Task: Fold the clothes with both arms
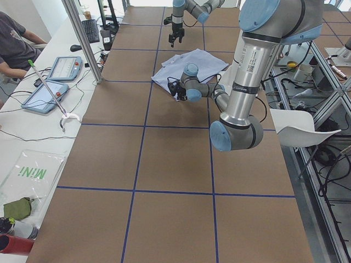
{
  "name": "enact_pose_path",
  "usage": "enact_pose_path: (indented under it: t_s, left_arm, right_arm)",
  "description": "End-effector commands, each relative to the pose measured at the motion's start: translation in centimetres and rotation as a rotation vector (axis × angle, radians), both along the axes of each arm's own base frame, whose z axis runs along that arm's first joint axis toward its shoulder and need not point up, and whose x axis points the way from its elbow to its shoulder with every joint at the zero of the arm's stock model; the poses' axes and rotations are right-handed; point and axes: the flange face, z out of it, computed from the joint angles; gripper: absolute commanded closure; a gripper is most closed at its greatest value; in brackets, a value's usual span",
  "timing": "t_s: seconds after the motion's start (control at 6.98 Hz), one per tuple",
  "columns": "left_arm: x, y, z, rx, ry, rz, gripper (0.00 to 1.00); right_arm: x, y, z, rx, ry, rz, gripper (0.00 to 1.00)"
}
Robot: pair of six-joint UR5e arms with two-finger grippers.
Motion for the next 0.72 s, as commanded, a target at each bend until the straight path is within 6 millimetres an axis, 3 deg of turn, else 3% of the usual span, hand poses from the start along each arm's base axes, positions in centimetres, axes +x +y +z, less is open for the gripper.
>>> enact_pose_path:
  t_s: [0.0, 0.29, 0.43, 0.57]
  left_arm:
    - [-2.9, -8.2, -1.7, 0.123, -0.048, -0.099, 1.00]
    - [-2.9, -20.4, -2.5, 0.110, -0.116, -0.218, 1.00]
    - [-2.6, -25.4, -3.5, 0.148, -0.100, -0.256, 1.00]
    - [-0.8, -28.5, -4.2, 0.166, -0.082, -0.269, 1.00]
  right_arm:
    - [-0.1, 0.0, 0.1, -0.002, 0.002, 0.001, 0.00]
    - [-0.2, 0.1, 0.1, 0.004, 0.003, -0.004, 0.00]
    - [-0.6, 0.4, -0.2, 0.010, -0.003, -0.014, 0.00]
    - [-1.4, 1.1, -1.1, 0.049, -0.055, -0.023, 0.00]
